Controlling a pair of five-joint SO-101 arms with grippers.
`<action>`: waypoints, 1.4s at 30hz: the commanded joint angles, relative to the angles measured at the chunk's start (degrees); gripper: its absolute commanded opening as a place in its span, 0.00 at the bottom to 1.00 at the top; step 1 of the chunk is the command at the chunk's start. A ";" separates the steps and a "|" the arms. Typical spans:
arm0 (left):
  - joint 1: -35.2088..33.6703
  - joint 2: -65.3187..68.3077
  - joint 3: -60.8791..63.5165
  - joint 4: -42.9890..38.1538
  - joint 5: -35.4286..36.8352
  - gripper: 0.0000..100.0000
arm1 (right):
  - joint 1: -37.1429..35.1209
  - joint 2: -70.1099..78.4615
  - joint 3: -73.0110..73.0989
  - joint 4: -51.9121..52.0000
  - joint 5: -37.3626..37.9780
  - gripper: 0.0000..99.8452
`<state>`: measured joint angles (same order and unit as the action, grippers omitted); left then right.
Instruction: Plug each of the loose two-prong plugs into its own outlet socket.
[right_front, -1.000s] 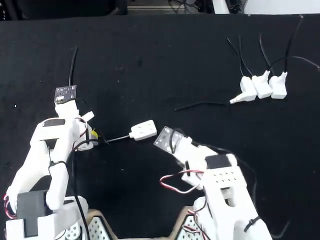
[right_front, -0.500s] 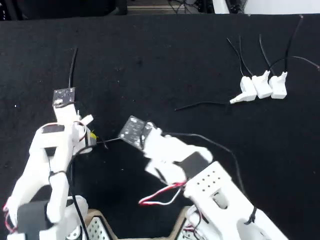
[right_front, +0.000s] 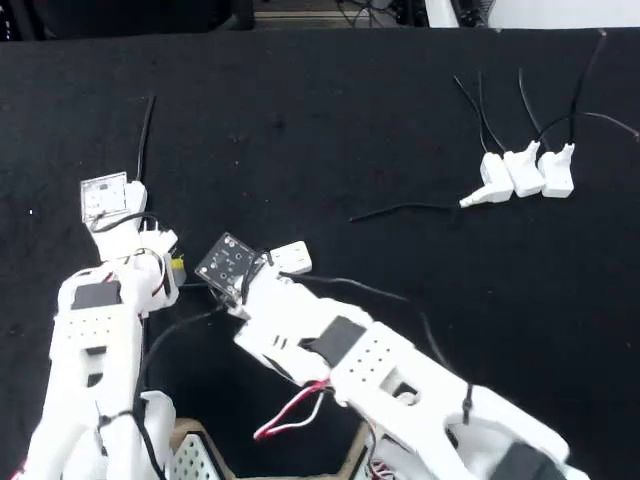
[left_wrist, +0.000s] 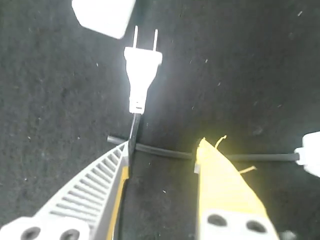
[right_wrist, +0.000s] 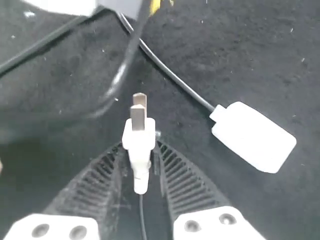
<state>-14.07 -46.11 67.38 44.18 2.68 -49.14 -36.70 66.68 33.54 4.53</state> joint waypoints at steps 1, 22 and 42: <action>0.57 -6.24 0.84 -0.70 1.41 0.22 | -0.79 3.65 -0.40 -5.71 -5.10 0.01; 12.35 -39.56 19.82 -4.66 3.34 0.22 | -6.33 -4.79 5.49 -10.46 -12.66 0.01; 16.66 -52.48 23.69 4.04 -0.70 0.22 | -3.43 -7.25 9.45 -16.70 -10.37 0.01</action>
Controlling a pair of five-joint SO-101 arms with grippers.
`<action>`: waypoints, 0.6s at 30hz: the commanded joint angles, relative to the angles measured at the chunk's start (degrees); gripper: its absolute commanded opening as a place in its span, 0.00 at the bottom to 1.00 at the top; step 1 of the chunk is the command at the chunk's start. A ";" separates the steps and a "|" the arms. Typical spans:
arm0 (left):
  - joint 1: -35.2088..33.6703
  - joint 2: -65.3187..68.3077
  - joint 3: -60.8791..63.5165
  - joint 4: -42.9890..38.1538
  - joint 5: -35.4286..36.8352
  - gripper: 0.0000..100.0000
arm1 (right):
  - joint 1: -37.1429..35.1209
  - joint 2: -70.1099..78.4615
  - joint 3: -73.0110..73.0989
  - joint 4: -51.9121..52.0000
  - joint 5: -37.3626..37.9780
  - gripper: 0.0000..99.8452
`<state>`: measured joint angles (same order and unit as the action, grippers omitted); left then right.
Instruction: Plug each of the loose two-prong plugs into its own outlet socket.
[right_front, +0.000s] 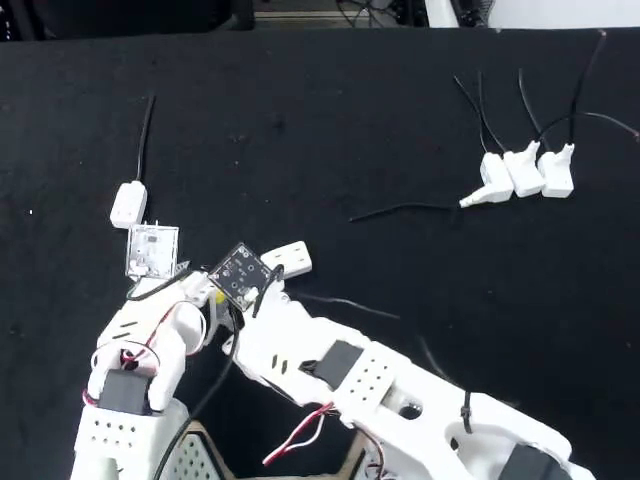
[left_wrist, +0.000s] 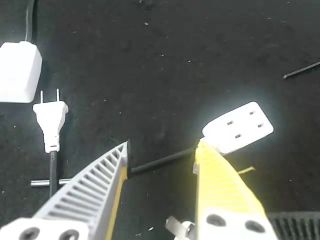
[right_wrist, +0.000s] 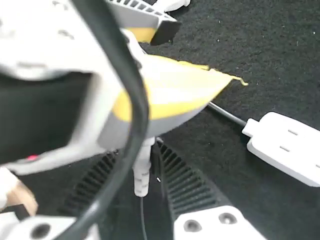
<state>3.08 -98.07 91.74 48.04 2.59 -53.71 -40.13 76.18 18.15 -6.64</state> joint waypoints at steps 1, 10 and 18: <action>-0.40 -0.53 -0.66 0.18 -0.62 0.22 | 1.32 -5.23 0.40 -0.88 0.79 0.01; -0.66 -0.53 -0.57 0.18 -0.62 0.22 | 1.32 -25.27 7.69 3.16 3.25 0.01; -0.75 -0.53 -0.57 0.18 -0.62 0.22 | 1.41 -30.73 10.24 3.16 3.78 0.01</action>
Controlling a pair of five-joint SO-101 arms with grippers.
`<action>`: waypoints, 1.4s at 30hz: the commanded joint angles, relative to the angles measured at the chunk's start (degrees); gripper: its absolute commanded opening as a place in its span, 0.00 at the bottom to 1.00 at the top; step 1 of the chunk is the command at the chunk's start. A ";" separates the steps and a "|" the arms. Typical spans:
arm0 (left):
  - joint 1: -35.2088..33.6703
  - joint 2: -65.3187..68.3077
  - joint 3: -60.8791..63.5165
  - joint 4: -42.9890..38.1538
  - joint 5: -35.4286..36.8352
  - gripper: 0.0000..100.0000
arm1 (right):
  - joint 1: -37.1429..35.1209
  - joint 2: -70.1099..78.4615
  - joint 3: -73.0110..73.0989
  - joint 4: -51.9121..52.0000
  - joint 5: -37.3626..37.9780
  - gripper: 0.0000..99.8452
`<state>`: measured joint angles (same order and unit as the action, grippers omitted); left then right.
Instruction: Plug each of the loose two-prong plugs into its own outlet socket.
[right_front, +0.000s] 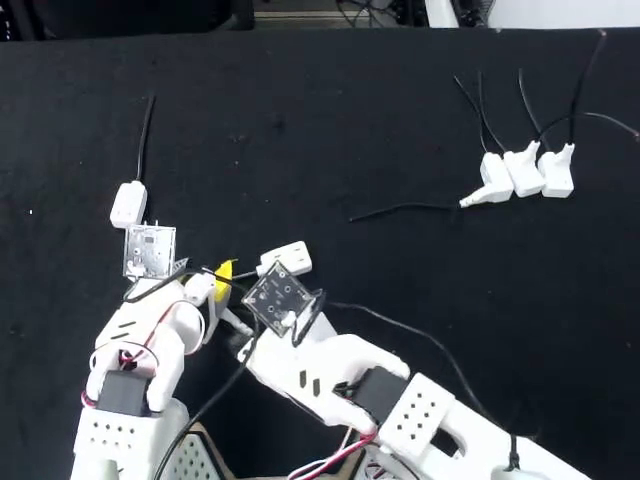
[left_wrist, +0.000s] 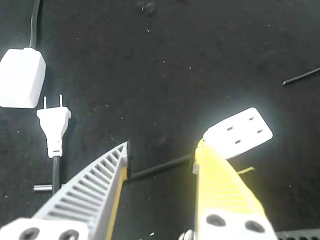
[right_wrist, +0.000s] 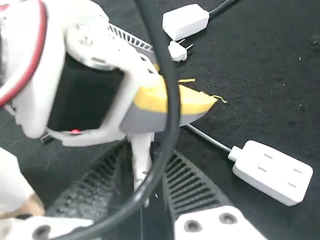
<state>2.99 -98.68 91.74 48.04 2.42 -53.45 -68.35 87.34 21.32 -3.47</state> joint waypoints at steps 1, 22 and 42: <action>-0.66 0.09 -0.57 0.18 -0.44 0.22 | 1.14 -2.51 -0.92 0.00 0.62 0.01; -0.66 0.09 -0.40 0.26 -0.44 0.22 | 5.19 -3.12 -3.38 3.25 0.53 0.01; -1.54 -0.35 -0.92 0.26 -0.44 0.22 | 9.58 -2.51 -5.23 13.27 9.67 0.01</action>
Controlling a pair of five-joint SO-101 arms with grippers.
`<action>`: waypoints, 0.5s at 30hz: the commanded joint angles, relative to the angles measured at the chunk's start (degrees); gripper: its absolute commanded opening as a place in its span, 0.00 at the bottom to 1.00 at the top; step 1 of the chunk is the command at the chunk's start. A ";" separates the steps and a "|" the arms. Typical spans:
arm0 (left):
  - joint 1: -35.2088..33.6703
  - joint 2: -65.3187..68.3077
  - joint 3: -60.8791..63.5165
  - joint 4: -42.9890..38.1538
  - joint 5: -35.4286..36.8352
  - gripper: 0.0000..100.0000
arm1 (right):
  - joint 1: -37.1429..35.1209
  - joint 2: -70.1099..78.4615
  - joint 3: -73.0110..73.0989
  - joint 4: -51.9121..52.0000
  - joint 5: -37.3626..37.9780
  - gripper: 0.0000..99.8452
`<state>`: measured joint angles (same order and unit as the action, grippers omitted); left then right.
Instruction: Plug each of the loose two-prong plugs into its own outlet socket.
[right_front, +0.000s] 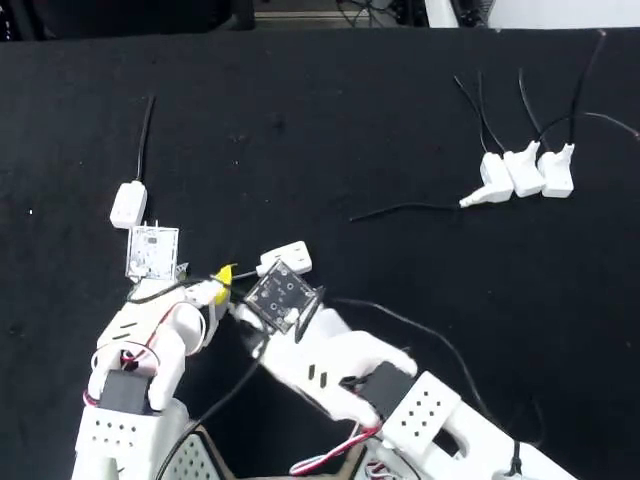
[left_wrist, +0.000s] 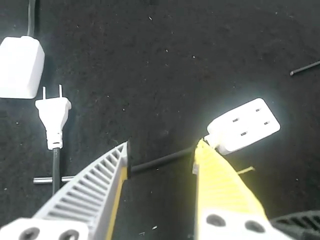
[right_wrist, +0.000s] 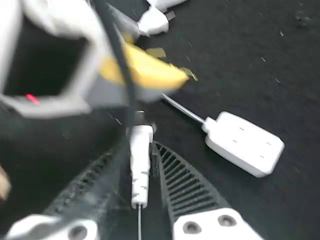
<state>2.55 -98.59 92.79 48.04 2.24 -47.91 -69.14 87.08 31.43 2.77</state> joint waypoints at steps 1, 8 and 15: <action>-2.15 -0.44 -2.51 0.26 -0.26 0.22 | 5.89 -1.71 -5.93 5.19 4.31 0.01; -8.92 0.00 -6.29 5.98 -2.37 0.22 | 14.86 -1.36 -19.21 22.42 8.26 0.01; -8.13 -0.35 -3.21 6.59 -10.81 0.22 | 16.79 14.20 -35.47 32.26 8.26 0.01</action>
<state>-5.63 -98.59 90.51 54.55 -5.85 -32.09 -62.20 60.53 60.70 10.51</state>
